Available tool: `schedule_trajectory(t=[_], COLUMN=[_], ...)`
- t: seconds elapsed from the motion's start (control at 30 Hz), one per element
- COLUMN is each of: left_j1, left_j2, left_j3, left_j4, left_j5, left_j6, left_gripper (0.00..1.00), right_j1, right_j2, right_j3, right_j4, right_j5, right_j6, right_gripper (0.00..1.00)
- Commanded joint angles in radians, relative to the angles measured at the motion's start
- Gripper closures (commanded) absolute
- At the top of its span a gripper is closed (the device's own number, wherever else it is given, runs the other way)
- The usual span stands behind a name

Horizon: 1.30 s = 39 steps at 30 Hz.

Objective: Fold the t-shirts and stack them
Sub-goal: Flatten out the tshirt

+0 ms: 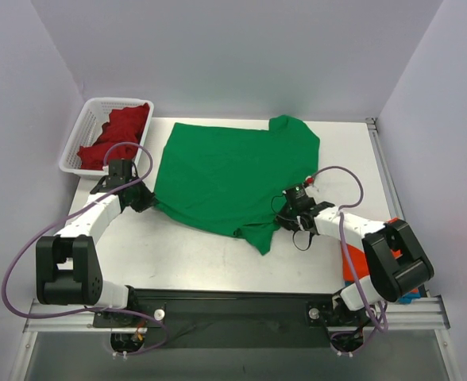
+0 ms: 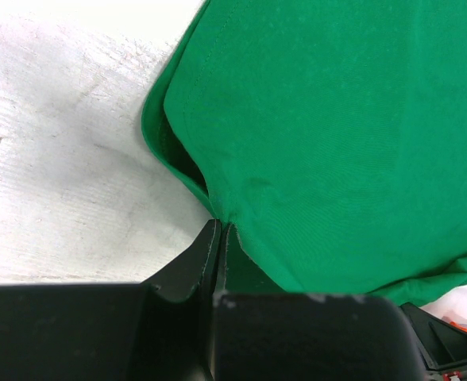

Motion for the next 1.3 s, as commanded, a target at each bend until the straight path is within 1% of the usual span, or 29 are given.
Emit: schedule_trajectory(t=[0.0, 0.07, 0.33, 0.47, 0.67, 0.73, 0.8, 0.87, 0.9, 0.97, 1.0, 1.07, 1.1, 1.27], left_j1=[0.008, 0.007, 0.008, 0.008, 0.010, 0.013, 0.014, 0.017, 0.017, 0.016, 0.017, 0.016, 0.017, 0.017], left_j2=[-0.007, -0.012, -0.041, -0.064, -0.101, -0.111, -0.115, -0.118, -0.118, -0.118, -0.119, -0.124, -0.124, -0.128], left_j3=[0.042, 0.047, 0.053, 0.044, 0.030, 0.029, 0.030, 0.026, 0.024, 0.019, 0.018, 0.015, 0.016, 0.016], left_j4=[0.008, 0.002, -0.017, -0.025, -0.035, -0.041, -0.045, -0.046, -0.045, -0.041, -0.038, -0.040, -0.040, -0.040], left_j5=[-0.005, -0.005, -0.010, -0.013, -0.011, -0.013, -0.015, -0.013, -0.010, -0.007, -0.005, -0.004, -0.004, 0.001], left_j6=[0.010, 0.010, 0.015, 0.020, 0.030, 0.035, 0.036, 0.038, 0.038, 0.036, 0.035, 0.035, 0.035, 0.035], left_gripper=[1.00, 1.00, 1.00, 1.00, 1.00, 1.00, 1.00, 1.00, 1.00, 1.00, 1.00, 1.00, 1.00, 1.00], right_j1=[-0.017, -0.023, -0.063, -0.095, -0.181, -0.212, -0.258, -0.292, -0.293, -0.293, -0.293, -0.293, -0.293, -0.295], right_j2=[-0.065, -0.096, -0.309, -0.420, -0.674, -0.714, -0.756, -0.762, -0.754, -0.727, -0.718, -0.693, -0.685, -0.627], right_j3=[0.035, 0.039, 0.032, -0.046, -0.169, -0.197, -0.214, -0.244, -0.252, -0.270, -0.275, -0.281, -0.286, -0.312], right_j4=[-0.036, -0.068, -0.234, -0.301, -0.433, -0.493, -0.518, -0.527, -0.526, -0.503, -0.487, -0.470, -0.458, -0.398], right_j5=[0.037, 0.051, 0.077, 0.079, 0.100, 0.111, 0.114, 0.099, 0.091, 0.079, 0.079, 0.085, 0.090, 0.074], right_j6=[-0.014, -0.025, -0.069, -0.109, -0.161, -0.192, -0.211, -0.217, -0.217, -0.208, -0.206, -0.198, -0.197, -0.180], right_gripper=[1.00, 1.00, 1.00, 1.00, 1.00, 1.00, 0.99, 0.92, 0.82, 0.72, 0.64, 0.55, 0.48, 0.48])
